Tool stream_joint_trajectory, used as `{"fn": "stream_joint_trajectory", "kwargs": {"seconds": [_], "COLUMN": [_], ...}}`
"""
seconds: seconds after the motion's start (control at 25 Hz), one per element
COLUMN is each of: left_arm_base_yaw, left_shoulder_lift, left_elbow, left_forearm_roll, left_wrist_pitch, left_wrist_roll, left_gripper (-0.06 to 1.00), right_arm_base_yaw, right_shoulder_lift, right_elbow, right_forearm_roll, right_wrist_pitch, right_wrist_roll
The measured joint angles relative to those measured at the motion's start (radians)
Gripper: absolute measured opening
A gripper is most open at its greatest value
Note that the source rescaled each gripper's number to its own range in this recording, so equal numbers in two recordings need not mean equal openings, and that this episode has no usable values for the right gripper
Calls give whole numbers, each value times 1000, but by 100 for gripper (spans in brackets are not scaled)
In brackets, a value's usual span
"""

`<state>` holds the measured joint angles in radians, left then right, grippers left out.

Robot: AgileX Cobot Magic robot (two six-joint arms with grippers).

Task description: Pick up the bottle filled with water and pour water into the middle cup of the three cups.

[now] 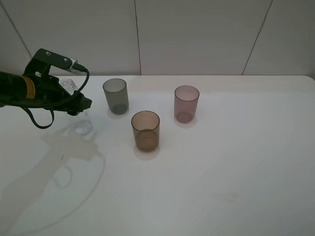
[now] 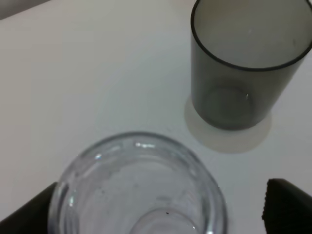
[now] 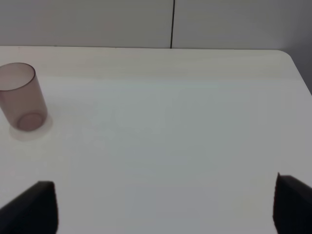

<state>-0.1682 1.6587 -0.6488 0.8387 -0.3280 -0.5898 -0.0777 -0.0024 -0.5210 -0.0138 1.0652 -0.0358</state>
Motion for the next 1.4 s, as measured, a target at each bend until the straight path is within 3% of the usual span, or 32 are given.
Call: {"fn": "stream_joint_trajectory", "kwargs": {"seconds": [0.48,0.64,0.8,1.2,1.4], "left_arm_base_yaw": [0,0,0,0,0], "left_shoulder_lift": [-197,-328,-490,-991,-1204], "left_elbow": [10,10,10,10,10], "left_forearm_roll": [-9,-74,-202,-716,-851], "left_wrist_pitch": [43,176,387,880,1058], "left_wrist_roll": [-14,-15,62,491,567], "left_gripper": [100,100,100,100,100], "right_arm_base_yaw": [0,0,0,0,0], "right_shoulder_lift": [0,0,0,0,0], "right_elbow": [0,0,0,0,0], "right_forearm_roll": [0,0,0,0,0], "right_wrist_pitch": [0,0,0,0,0], "right_wrist_roll": [0,0,0,0,0]}}
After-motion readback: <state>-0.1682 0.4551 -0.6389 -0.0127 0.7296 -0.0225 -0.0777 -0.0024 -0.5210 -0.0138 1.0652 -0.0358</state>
